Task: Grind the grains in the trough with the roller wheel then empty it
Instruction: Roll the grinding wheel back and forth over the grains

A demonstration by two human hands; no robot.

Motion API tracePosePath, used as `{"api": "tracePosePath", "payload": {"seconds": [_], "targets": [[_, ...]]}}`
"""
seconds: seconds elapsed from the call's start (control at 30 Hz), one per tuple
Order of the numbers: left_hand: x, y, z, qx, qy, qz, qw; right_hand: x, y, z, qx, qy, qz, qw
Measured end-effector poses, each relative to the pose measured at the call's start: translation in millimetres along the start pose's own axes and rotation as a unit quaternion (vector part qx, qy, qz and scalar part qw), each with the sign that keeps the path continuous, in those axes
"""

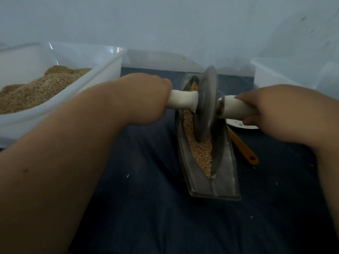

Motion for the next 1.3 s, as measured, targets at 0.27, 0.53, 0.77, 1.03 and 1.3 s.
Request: {"api": "tracePosePath", "payload": {"seconds": [0.27, 0.53, 0.77, 1.03, 1.3], "targets": [[27, 6, 21, 0.036, 0.095, -0.109, 0.989, 50, 11, 44, 0.043, 0.179, 0.041, 0.982], [25, 3, 15, 0.009, 0.108, -0.076, 0.991, 49, 12, 43, -0.036, 0.190, 0.018, 0.981], [13, -1, 3, -0.009, -0.024, -0.027, 0.999, 30, 2, 17, -0.036, 0.095, -0.009, 0.995], [7, -2, -1, -0.026, -0.053, 0.023, 0.998, 21, 4, 16, 0.007, 0.000, 0.006, 1.000], [29, 2, 24, -0.014, 0.106, -0.118, 0.987, 57, 4, 38, -0.073, 0.256, 0.040, 0.963]]}}
Point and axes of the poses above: each hand's wrist, its own x-axis towards the middle knuckle, its own z-axis out of the palm, y = z × x, the point moved 2 cm from there along x, towards the middle knuckle, and after that the axes turned 5 degrees about x, right-handed, at the moved point
